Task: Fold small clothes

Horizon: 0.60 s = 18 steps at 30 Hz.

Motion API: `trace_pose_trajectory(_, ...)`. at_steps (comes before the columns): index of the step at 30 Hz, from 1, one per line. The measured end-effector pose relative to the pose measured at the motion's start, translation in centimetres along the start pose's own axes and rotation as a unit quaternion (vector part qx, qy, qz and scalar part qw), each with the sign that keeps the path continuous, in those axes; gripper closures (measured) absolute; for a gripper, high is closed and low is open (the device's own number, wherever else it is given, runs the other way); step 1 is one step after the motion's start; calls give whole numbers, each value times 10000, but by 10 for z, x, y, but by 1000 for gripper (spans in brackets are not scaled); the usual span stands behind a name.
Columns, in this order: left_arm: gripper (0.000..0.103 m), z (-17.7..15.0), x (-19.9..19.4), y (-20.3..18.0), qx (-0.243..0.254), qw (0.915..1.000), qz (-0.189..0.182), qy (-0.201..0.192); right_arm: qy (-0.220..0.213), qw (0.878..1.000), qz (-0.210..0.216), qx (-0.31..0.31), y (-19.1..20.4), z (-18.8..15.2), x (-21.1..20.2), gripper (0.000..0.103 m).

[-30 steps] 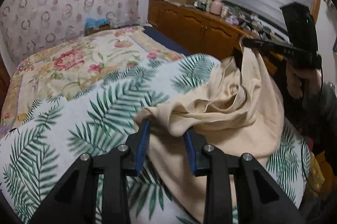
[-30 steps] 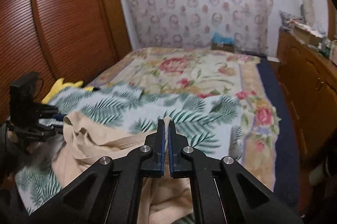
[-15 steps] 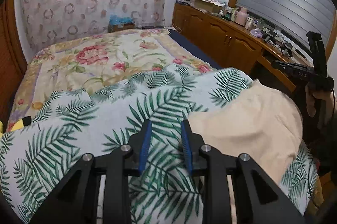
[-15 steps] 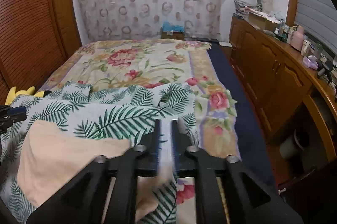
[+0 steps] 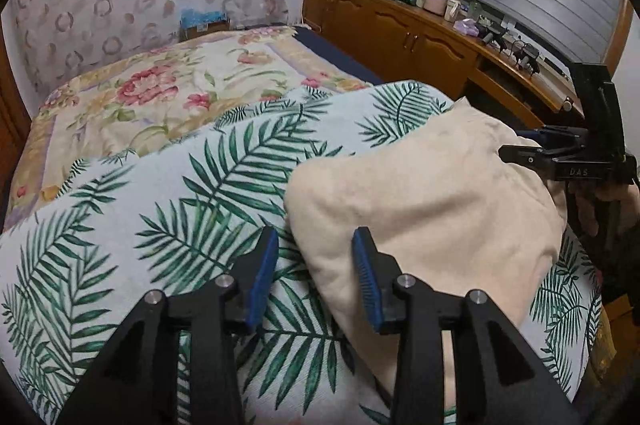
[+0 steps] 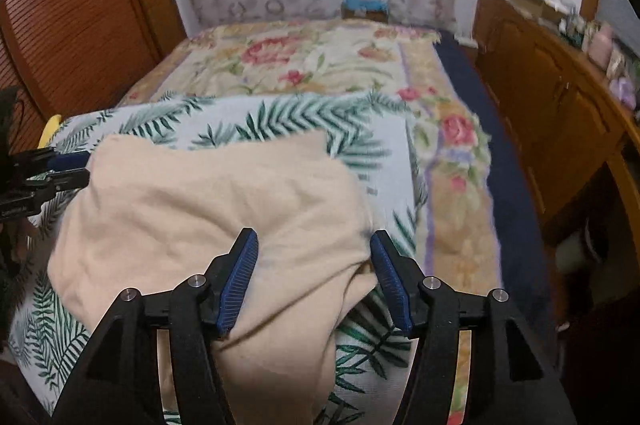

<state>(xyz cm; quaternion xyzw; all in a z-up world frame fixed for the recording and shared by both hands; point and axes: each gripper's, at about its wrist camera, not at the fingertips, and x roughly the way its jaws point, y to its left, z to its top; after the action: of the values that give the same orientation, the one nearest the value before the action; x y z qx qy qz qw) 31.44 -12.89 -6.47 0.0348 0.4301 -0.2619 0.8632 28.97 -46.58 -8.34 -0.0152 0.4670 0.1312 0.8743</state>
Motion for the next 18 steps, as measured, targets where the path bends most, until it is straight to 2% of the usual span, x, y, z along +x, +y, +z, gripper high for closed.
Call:
trace_pose_trajectory(8, 66, 0, 15, 8, -296, 9990, -266, 217, 126, 9993, 351, 70, 2, -5, 8, 43)
trace_pose_trajectory(13, 63, 0, 15, 8, -293, 9989, -273, 224, 84, 9999, 95, -2, 6, -5, 2, 43)
trace_pose_trajectory(18, 61, 0, 17, 9, -321, 9989, -260, 223, 190, 9993, 276, 161, 2, -5, 8, 41)
